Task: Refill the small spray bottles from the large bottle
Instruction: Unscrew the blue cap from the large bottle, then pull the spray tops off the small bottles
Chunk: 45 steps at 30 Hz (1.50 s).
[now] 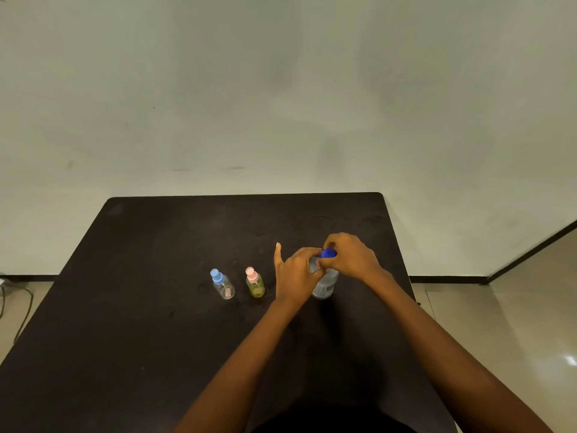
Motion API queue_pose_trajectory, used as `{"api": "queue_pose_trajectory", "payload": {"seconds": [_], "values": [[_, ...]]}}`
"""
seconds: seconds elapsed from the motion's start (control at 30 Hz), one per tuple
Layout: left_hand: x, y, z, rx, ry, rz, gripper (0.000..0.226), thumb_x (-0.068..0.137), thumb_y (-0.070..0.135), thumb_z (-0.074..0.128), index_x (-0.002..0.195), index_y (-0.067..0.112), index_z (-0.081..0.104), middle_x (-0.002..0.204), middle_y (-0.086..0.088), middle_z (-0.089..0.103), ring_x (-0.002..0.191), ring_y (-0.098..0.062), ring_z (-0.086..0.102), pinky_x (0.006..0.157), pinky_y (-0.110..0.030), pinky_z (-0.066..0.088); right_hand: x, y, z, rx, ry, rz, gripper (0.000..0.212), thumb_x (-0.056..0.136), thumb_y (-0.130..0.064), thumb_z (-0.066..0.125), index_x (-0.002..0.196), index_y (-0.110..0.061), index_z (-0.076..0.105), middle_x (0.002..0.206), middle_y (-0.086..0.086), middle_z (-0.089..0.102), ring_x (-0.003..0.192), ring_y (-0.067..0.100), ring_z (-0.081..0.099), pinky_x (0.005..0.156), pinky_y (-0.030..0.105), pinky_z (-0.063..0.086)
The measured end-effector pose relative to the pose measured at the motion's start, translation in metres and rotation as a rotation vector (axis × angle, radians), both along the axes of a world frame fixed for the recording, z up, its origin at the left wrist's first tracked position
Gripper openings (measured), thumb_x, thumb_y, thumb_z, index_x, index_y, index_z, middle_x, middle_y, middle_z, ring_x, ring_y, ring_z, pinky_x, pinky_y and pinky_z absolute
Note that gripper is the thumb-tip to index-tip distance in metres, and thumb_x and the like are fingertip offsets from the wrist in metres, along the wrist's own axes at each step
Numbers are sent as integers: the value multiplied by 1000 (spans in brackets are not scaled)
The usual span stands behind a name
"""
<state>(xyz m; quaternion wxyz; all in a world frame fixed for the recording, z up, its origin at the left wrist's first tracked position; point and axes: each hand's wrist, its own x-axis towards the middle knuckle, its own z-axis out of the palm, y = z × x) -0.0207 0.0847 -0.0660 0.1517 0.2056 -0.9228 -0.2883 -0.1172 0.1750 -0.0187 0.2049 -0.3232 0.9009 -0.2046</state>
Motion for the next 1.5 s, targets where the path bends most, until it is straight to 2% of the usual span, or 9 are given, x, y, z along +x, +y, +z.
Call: {"api": "queue_pose_trajectory", "payload": {"seconds": [0.13, 0.3, 0.43, 0.57, 0.73, 1.0, 1.23, 1.37, 1.5], "values": [[0, 0, -1, -1, -14, -1, 34, 82, 38, 63, 113, 25, 62, 114, 9, 65, 108, -5, 58, 114, -38, -9, -4, 5, -5, -52, -27, -15, 23, 78, -18, 70, 99, -15, 61, 103, 5, 61, 91, 17, 57, 83, 32, 50], [1, 0, -1, 1, -9, 14, 37, 81, 39, 64, 114, 24, 61, 116, 9, 65, 110, -5, 58, 112, -32, -12, -10, 17, -3, -294, -210, -148, 17, 74, -5, 71, 81, -11, 57, 80, 4, 60, 70, 11, 56, 65, 19, 44], [0, 1, 0, 19, -6, 19, 37, 80, 37, 65, 114, 22, 61, 116, 8, 65, 111, -6, 57, 114, -35, -8, -18, 34, -16, -439, -307, -350, 15, 76, -4, 68, 76, -14, 57, 78, 8, 64, 74, 18, 62, 72, 26, 50], [2, 1, -1, 20, 4, 22, 37, 80, 37, 65, 113, 22, 61, 116, 8, 65, 111, -6, 57, 113, -32, -9, -19, 50, -44, -366, -246, -426, 11, 78, -3, 65, 73, -11, 60, 70, 2, 61, 70, 13, 58, 72, 25, 48], [2, 0, -2, 31, 16, 17, 35, 80, 36, 66, 112, 22, 62, 116, 8, 64, 111, -5, 57, 112, -30, -10, -4, 62, -85, -212, -201, -441, 21, 78, -4, 68, 77, -17, 51, 85, 6, 59, 78, 17, 58, 77, 32, 51], [2, 0, -2, -12, 9, 2, 37, 81, 37, 64, 114, 20, 62, 120, 7, 63, 112, -6, 57, 113, -32, -10, 12, 62, -107, -130, -85, -393, 22, 80, -4, 63, 87, -16, 46, 90, 3, 54, 85, 20, 57, 71, 26, 44], [9, -2, 1, -23, -20, -60, 58, 81, 34, 65, 134, 18, 45, 138, 2, 50, 133, -11, 39, 114, -32, -10, 3, 55, -96, -106, 21, -412, 45, 75, -11, 71, 115, -13, 52, 121, 10, 47, 111, 28, 46, 92, 40, 40], [25, -16, 2, 197, 52, 44, 63, 81, 20, 68, 137, 14, 40, 144, -1, 42, 141, -15, 24, 114, -27, 3, -1, 50, -73, -247, 26, -420, 38, 76, -11, 69, 111, -14, 55, 121, 9, 49, 112, 28, 47, 95, 47, 40], [47, -25, -5, 406, 87, 160, 57, 79, 13, 69, 132, 12, 47, 138, -1, 48, 131, -13, 39, 109, -26, 30, 3, 46, -49, -477, 36, -387, 29, 75, -5, 68, 101, -15, 60, 108, -1, 51, 105, 25, 52, 89, 50, 46]]}}
